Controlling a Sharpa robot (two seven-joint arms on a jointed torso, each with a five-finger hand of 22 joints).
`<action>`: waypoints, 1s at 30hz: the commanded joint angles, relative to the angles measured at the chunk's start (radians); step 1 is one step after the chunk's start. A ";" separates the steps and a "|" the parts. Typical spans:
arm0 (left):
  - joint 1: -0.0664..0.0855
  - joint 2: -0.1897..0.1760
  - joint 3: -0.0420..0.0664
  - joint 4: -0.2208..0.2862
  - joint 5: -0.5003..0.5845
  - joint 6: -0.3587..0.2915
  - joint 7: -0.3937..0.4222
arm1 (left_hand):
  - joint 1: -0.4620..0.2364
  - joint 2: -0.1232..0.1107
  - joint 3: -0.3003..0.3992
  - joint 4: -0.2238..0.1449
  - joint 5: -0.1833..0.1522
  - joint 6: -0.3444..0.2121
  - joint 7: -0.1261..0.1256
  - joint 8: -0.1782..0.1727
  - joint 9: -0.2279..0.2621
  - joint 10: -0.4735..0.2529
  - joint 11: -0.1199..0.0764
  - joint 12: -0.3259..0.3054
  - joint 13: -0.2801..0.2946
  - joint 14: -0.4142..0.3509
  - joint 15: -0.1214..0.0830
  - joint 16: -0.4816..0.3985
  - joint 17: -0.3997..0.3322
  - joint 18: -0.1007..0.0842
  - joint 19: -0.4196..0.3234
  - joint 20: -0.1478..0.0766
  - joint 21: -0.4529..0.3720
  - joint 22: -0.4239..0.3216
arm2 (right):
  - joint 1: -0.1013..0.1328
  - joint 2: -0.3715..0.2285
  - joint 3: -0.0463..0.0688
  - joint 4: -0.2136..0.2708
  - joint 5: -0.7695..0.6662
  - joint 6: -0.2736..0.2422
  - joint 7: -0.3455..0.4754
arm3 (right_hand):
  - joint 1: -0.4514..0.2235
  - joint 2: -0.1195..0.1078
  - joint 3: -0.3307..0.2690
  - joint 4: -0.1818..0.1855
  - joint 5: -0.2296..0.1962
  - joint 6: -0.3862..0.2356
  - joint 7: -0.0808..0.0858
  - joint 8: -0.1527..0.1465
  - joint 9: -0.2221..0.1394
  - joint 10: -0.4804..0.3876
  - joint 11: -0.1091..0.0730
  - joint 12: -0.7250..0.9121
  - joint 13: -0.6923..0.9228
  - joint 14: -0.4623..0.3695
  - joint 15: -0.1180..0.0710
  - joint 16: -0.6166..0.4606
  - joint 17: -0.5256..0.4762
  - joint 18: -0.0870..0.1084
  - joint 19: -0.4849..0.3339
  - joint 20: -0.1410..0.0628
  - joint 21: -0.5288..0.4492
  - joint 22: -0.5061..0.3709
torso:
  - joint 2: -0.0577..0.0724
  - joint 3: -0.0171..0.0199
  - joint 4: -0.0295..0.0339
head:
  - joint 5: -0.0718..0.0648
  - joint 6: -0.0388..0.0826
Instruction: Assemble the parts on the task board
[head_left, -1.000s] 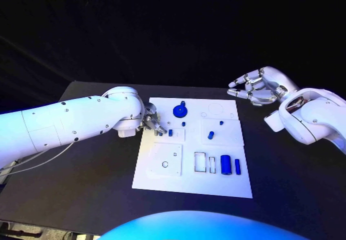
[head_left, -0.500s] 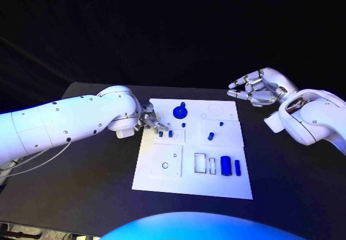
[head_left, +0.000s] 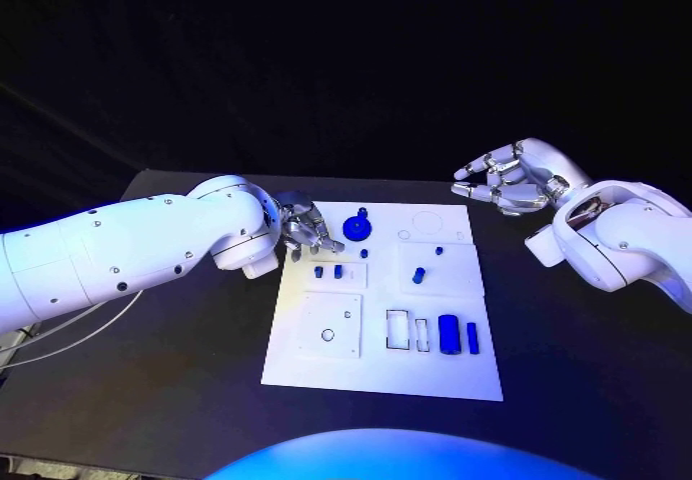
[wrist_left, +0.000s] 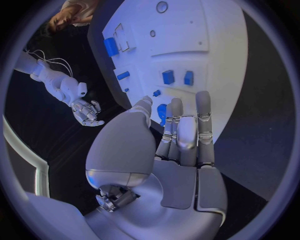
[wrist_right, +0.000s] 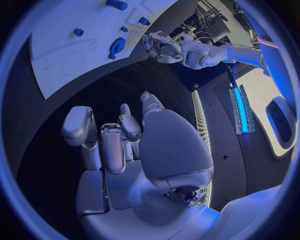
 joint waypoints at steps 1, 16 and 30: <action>-0.002 0.024 -0.006 0.004 -0.109 -0.141 0.249 | 0.092 0.000 0.023 -0.015 0.003 -0.021 0.006 -0.014 -0.019 -0.065 0.009 -0.052 -0.042 -0.081 0.010 -0.094 -0.122 0.011 -0.016 0.011 -0.027 -0.015 | -0.001 0.000 0.000 -0.001 -0.006 -0.006 0.009 | 0.000 0.006 -0.003 -0.004 0.005 -0.008 0.002 0.004 -0.001 0.000 -0.002 -0.003 -0.001 0.049 -0.007 -0.007 0.028 0.020 -0.003 -0.005 -0.003 -0.001 | 0.002 -0.0002 -0.0003 | -0.009 0.007; -0.025 0.130 -0.031 -0.109 -0.494 -0.167 0.405 | 0.248 -0.097 0.146 -0.061 0.004 0.028 0.012 -0.148 -0.164 -0.095 0.034 -0.236 -0.256 -0.178 0.031 -0.186 -0.307 0.013 -0.040 0.033 -0.061 -0.031 | -0.002 0.005 0.000 -0.004 -0.006 -0.004 0.009 | 0.000 0.006 -0.003 -0.004 0.005 -0.008 0.002 0.004 -0.001 0.000 -0.002 -0.003 -0.001 0.049 -0.007 -0.007 0.028 0.020 -0.003 -0.005 -0.003 -0.001 | 0.002 0.0008 -0.0012 | -0.018 0.016; -0.037 0.172 -0.038 -0.149 -0.616 -0.028 0.350 | 0.216 -0.125 0.101 -0.049 0.002 0.099 -0.014 -0.236 -0.239 -0.100 0.034 -0.290 -0.346 -0.151 0.032 -0.102 -0.316 0.013 -0.025 0.036 -0.047 -0.021 | -0.003 0.006 0.000 -0.002 -0.006 -0.002 0.010 | 0.000 0.006 -0.003 -0.004 0.005 -0.008 0.002 0.004 -0.001 0.000 -0.002 -0.003 -0.001 0.049 -0.007 -0.007 0.028 0.020 -0.003 -0.005 -0.003 -0.001 | 0.003 0.0014 -0.0031 | -0.022 0.016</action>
